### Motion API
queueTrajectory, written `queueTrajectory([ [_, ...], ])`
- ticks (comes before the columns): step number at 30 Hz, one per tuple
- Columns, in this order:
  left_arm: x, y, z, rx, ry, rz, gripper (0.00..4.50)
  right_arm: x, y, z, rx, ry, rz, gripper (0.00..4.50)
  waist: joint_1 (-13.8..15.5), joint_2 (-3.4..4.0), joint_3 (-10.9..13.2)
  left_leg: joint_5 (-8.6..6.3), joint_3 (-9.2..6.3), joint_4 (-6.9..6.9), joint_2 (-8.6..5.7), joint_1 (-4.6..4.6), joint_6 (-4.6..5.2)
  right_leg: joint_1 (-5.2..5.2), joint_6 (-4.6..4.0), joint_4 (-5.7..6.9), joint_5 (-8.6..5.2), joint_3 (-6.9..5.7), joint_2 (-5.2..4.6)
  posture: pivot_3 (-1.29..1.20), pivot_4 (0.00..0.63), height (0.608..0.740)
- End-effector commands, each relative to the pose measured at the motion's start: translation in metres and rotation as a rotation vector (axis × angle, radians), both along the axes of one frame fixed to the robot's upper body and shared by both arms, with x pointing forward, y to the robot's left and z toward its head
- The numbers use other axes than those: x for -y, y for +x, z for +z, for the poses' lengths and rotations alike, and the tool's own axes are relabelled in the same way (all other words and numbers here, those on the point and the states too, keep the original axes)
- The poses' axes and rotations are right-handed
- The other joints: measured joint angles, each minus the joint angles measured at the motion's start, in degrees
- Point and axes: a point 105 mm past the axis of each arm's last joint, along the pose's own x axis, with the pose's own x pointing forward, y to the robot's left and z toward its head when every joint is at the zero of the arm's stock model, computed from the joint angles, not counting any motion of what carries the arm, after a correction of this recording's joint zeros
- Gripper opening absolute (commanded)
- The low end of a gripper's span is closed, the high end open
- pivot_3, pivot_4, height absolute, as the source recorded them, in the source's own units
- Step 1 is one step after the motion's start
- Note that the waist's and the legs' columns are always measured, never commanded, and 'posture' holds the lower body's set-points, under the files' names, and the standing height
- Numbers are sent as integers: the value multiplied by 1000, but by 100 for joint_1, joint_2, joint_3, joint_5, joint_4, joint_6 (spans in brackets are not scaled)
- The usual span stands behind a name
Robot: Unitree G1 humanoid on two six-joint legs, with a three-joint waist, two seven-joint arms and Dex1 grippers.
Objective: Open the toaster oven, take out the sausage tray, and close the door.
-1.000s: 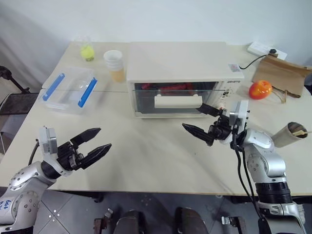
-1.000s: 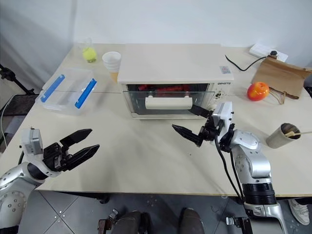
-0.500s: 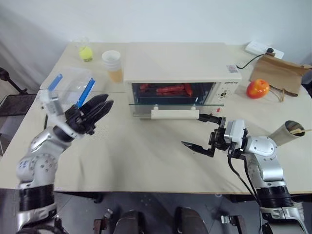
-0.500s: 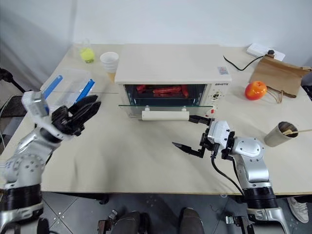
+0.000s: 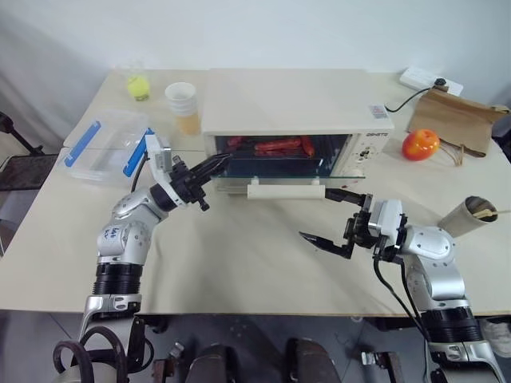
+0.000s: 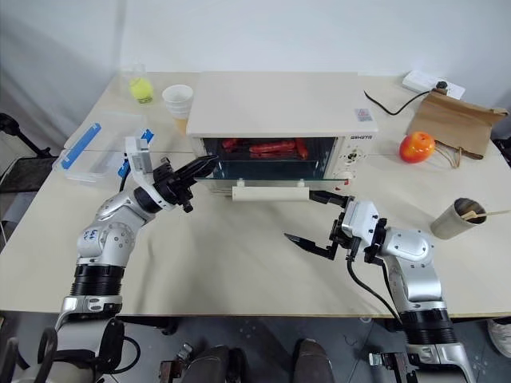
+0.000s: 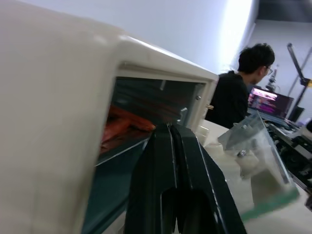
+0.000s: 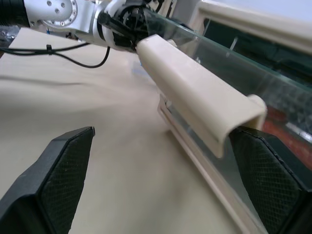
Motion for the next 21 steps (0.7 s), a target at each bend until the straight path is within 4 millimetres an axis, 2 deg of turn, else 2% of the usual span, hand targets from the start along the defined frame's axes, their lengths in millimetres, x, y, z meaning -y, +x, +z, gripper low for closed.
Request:
queueTrajectory([
  [1,4,-8,-10,28,85,-63,41,37,-14,4,-14,9,-172,4500,91,0,0,0,-3,1,-1,-2,0,0,0,1,0,0,-2,0,150,740],
  [2,5,-11,-15,30,109,-78,41,52,-22,-2,-45,-7,-237,4500,153,-1,1,-1,-7,1,-1,-2,1,0,0,4,0,-3,-2,0,150,740],
  [4,4,-12,-21,32,137,-82,41,70,-35,-8,-85,-36,-311,4500,197,-1,1,-3,-8,8,-4,-9,4,0,0,0,0,-3,-3,0,150,740],
  [7,4,-13,-33,24,171,-72,41,90,-49,-7,-106,-65,-411,4500,220,-4,3,-8,1,26,-2,-12,10,4,1,-11,0,0,-3,0,150,740],
  [11,4,-17,-54,31,261,-70,41,105,-57,2,-80,-96,-477,4500,165,-5,2,-4,10,33,4,-7,16,12,0,-24,0,9,-3,0,150,740],
  [15,4,-17,-74,37,346,-49,41,102,-51,17,-3,-90,-485,4500,128,-5,2,-3,10,33,7,-2,16,11,0,-15,0,12,-3,0,150,740],
  [21,0,-17,-88,53,391,12,41,76,-31,31,106,-92,-441,4500,132,-5,2,-3,11,35,8,-3,16,4,0,-2,0,15,-7,0,150,740],
])
